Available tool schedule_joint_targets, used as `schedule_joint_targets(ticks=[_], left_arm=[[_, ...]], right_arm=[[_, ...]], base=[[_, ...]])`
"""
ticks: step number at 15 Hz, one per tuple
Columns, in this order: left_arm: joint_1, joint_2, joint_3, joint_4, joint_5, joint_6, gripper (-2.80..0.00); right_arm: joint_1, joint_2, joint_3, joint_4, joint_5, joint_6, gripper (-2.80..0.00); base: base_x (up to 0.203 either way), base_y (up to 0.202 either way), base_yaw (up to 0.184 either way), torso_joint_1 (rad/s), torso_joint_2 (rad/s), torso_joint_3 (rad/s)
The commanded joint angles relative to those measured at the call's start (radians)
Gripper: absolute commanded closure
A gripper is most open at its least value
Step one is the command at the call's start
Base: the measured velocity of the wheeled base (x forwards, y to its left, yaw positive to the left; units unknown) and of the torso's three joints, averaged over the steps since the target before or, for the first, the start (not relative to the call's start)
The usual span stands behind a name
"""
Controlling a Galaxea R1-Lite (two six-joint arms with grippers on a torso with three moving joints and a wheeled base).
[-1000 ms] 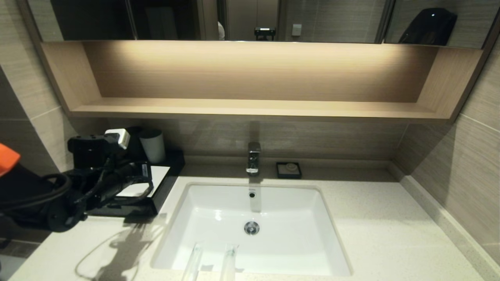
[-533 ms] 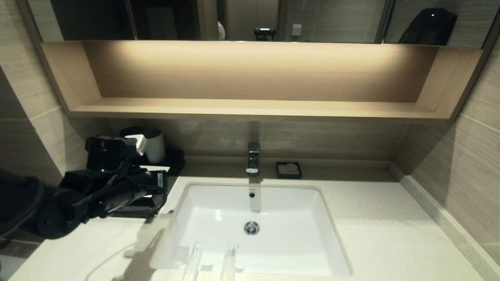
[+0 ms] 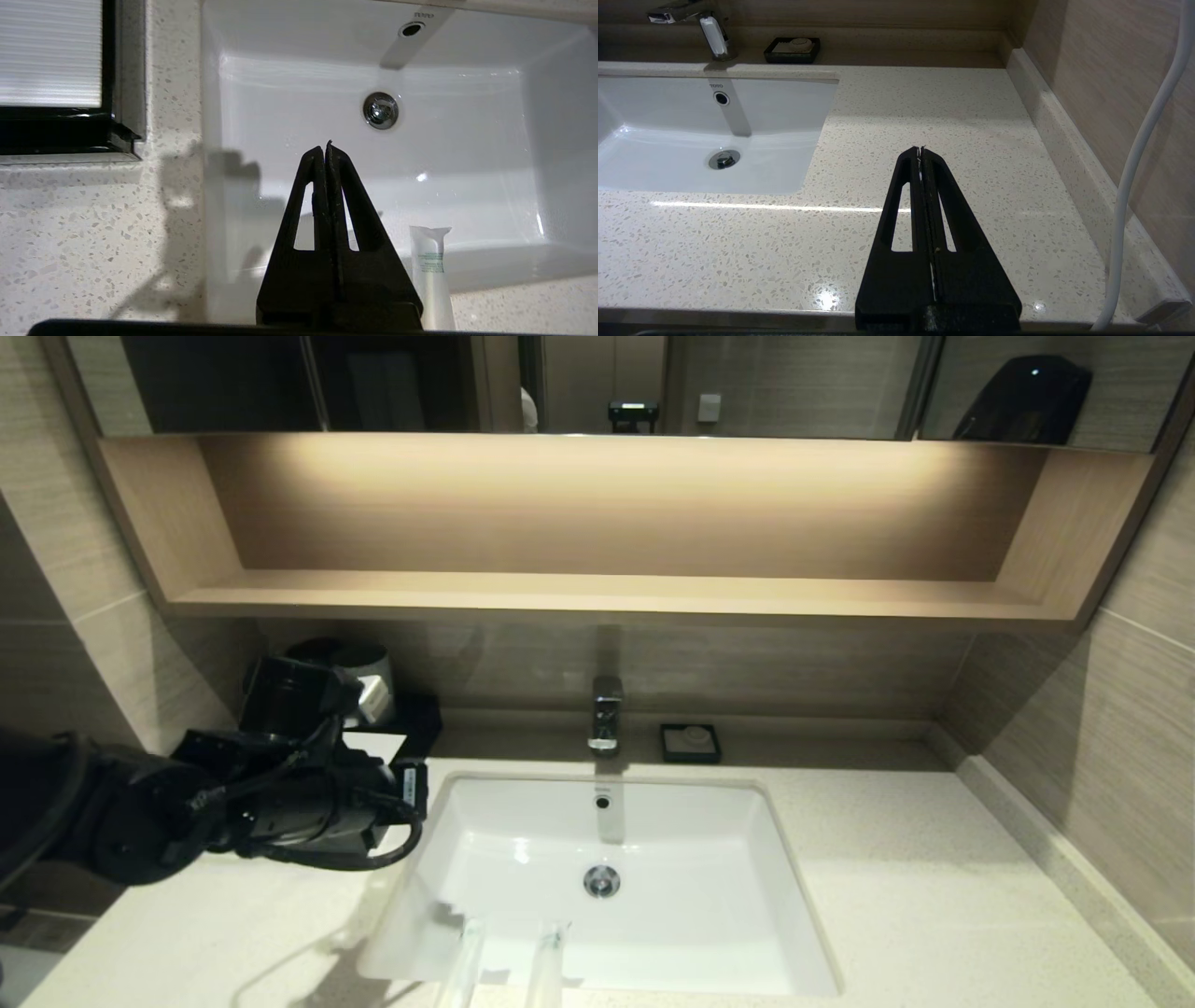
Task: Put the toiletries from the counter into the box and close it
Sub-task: Open the drawer
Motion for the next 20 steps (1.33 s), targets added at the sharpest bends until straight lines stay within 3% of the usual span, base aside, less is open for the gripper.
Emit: schedule_joint_targets(ticks=[1, 3, 9, 15, 20], left_arm=[[0.000, 0.023, -0.049, 0.058, -0.061, -0.013, 0.00], [-0.006, 0.059, -0.096, 0.107, -0.102, -0.043, 0.00], [-0.039, 0.145, -0.213, 0.304, -0.114, -0.045, 0.00], [-0.065, 0.191, -0.239, 0.423, -0.148, -0.041, 0.00], [-0.066, 0.185, -0.240, 0.446, -0.158, -0.049, 0.00]], right_arm=[[0.000, -0.001, 0.000, 0.000, -0.001, -0.001, 0.00], [0.000, -0.001, 0.000, 0.000, 0.000, -0.001, 0.00], [0.000, -0.001, 0.000, 0.000, -0.001, -0.001, 0.00], [0.000, -0.001, 0.000, 0.000, -0.001, -0.001, 0.00], [0.000, -0.002, 0.000, 0.000, -0.001, -0.001, 0.00]], base=[[0.000, 0.000, 0.000, 0.000, 0.00, 0.000], [0.000, 0.000, 0.000, 0.000, 0.00, 0.000], [0.000, 0.000, 0.000, 0.000, 0.00, 0.000], [0.000, 0.000, 0.000, 0.000, 0.00, 0.000], [0.000, 0.000, 0.000, 0.000, 0.00, 0.000]])
